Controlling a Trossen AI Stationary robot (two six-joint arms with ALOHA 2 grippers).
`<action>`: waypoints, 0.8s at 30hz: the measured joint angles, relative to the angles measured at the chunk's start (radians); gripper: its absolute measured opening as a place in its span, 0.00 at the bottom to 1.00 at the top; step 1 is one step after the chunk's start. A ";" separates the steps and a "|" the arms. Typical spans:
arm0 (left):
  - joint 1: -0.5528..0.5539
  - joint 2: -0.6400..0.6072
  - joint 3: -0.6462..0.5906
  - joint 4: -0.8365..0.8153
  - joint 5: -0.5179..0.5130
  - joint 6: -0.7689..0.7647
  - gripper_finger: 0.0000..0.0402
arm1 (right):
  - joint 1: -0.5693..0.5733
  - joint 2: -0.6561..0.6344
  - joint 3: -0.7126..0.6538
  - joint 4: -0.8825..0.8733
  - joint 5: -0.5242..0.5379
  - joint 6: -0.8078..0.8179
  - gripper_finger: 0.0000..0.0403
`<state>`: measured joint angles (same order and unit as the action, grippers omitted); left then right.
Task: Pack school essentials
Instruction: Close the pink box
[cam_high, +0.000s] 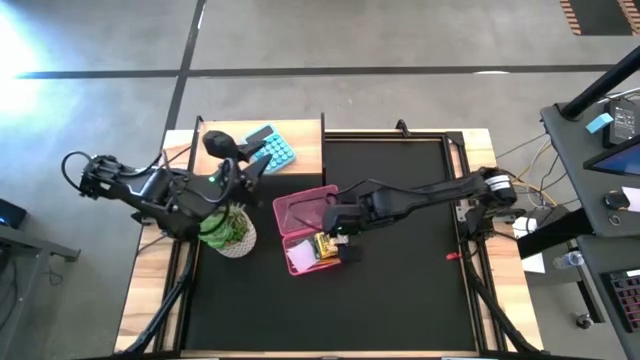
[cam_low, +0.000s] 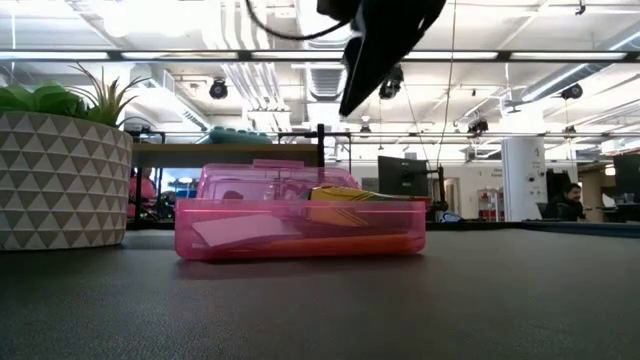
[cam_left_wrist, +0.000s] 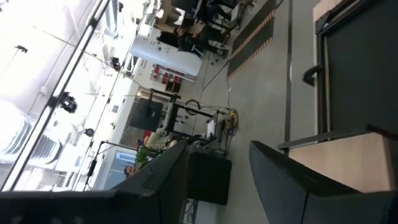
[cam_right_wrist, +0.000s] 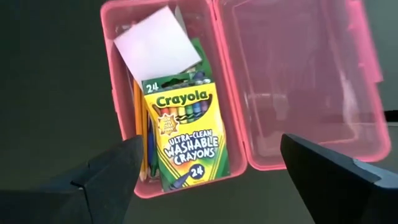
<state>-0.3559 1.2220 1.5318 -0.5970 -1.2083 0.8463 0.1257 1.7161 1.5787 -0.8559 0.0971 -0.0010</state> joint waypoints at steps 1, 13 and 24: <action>-0.005 -0.009 0.000 -0.010 -0.006 -0.001 0.39 | 0.000 -0.021 -0.014 0.008 0.000 0.000 0.92; -0.054 -0.029 0.001 -0.069 0.000 -0.088 0.39 | 0.000 -0.325 -0.378 0.316 0.001 0.116 0.92; -0.068 0.192 0.001 -0.021 -0.005 0.281 0.39 | -0.002 -0.483 -0.537 0.423 0.082 0.238 0.91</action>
<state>-0.4240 1.4137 1.5330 -0.6182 -1.2130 1.1269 0.1238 1.2335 1.0417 -0.4328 0.1791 0.2371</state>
